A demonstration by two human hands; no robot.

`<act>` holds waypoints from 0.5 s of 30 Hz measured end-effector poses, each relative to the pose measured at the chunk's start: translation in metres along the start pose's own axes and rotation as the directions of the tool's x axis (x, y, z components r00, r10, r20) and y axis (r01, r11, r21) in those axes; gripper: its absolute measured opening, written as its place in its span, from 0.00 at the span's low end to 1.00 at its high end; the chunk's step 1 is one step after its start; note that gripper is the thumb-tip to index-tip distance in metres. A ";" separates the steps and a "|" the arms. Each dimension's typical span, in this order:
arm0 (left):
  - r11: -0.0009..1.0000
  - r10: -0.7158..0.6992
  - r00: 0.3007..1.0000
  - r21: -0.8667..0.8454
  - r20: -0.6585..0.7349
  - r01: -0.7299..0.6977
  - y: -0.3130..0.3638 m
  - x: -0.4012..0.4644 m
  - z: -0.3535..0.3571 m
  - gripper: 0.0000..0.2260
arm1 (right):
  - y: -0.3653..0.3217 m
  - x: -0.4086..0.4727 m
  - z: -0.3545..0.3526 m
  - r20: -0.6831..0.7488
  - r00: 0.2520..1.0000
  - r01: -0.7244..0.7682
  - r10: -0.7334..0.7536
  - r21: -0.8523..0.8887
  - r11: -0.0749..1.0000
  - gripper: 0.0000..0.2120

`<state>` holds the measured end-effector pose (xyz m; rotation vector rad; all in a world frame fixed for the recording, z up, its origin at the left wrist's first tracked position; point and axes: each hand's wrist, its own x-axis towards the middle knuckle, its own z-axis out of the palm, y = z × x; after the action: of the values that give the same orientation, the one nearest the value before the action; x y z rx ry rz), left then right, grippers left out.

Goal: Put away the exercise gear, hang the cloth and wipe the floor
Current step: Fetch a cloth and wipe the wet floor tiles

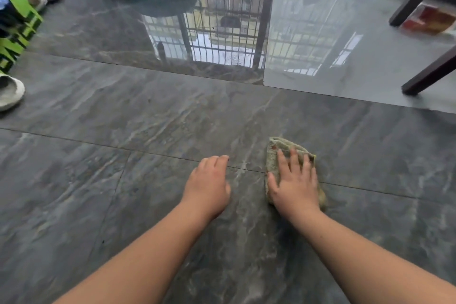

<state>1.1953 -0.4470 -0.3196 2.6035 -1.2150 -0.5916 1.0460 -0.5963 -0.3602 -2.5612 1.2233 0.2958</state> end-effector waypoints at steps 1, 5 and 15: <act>1.000 0.009 1.000 -0.004 -0.011 -0.009 -0.002 0.000 0.002 0.26 | -0.001 0.002 0.008 0.016 0.999 -0.038 0.038 -0.034 0.999 0.32; 1.000 0.016 1.000 0.003 -0.016 -0.016 -0.018 -0.003 0.013 0.26 | -0.002 -0.002 0.032 -0.027 0.996 -0.083 0.081 -0.073 0.994 0.32; 0.998 -0.067 0.996 0.002 -0.051 0.067 -0.080 -0.020 0.006 0.26 | -0.074 -0.002 0.049 -0.066 0.997 0.043 -0.048 -0.071 0.997 0.35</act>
<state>1.2357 -0.3808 -0.3474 2.6549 -1.1181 -0.5316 1.1003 -0.5339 -0.3931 -2.6752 1.1961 0.2476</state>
